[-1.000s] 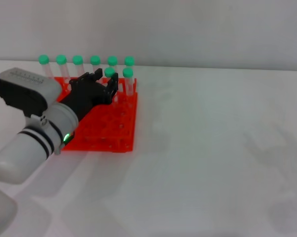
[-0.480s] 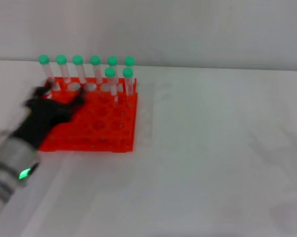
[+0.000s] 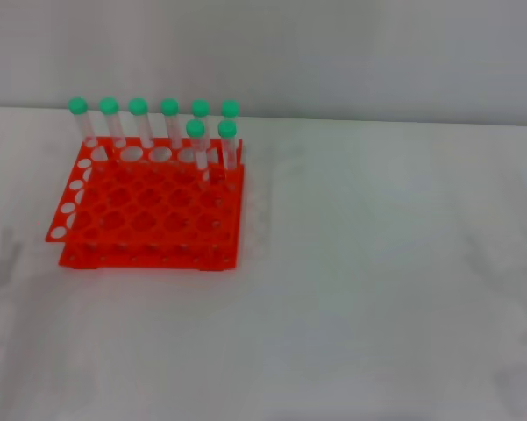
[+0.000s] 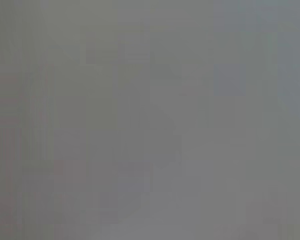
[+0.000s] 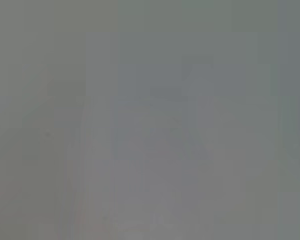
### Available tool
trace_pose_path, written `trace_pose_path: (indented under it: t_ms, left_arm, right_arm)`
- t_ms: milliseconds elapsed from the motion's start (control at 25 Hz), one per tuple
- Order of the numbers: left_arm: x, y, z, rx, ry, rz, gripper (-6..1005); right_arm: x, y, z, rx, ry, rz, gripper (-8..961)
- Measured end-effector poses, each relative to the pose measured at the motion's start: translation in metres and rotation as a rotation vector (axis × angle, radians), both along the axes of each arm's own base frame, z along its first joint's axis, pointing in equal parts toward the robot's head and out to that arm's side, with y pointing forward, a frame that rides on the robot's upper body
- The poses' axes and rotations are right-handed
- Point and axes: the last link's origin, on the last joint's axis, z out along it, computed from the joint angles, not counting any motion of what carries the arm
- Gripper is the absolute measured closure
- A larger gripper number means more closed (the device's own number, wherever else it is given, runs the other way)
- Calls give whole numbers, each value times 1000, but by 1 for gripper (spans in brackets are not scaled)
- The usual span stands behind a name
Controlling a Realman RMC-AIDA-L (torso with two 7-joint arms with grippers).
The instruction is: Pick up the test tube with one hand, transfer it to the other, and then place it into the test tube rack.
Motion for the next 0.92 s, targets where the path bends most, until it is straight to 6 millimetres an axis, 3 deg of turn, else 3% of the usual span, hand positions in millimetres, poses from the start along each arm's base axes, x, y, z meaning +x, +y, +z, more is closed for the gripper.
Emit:
trace_pose_path:
  t_ms: [520,920]
  left_arm:
    - [10,14,-7,-32,-17,-24,105]
    - [16,21,-12,-64,-9,-50,105]
  right_arm:
    - [9,-9,-13,-37,29,-67,94]
    - [14,-10,-9,6,61,-108,93]
